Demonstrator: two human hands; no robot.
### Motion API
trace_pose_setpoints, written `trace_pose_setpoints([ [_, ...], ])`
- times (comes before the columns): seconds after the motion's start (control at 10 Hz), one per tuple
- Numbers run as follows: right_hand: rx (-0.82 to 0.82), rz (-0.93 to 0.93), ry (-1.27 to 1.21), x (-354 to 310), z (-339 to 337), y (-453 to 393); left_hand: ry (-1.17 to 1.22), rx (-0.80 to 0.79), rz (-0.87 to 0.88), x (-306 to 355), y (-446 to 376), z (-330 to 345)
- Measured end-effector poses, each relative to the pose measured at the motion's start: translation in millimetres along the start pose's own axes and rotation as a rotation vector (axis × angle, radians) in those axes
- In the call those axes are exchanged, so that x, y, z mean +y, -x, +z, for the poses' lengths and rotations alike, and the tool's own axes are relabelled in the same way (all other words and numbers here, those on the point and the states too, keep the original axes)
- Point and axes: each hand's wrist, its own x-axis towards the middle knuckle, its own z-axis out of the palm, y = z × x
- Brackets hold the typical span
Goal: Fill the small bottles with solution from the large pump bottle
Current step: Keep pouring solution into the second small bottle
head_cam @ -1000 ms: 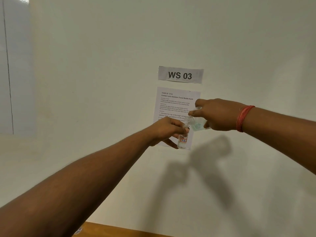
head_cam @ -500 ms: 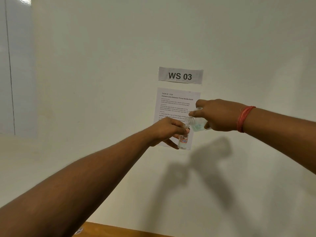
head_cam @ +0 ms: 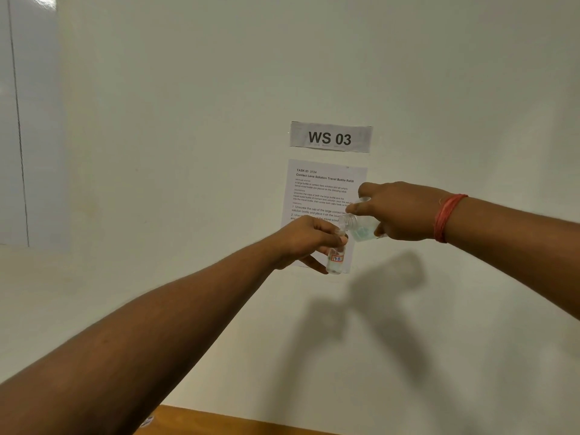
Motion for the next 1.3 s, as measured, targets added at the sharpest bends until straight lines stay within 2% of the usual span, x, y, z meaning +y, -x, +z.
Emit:
trace_pose_setpoints([
  [1.3,-0.009,-0.018,-0.007,-1.1,8.3,-4.4,0.007,0.009,-0.012,-9.2,-2.6,2.3],
])
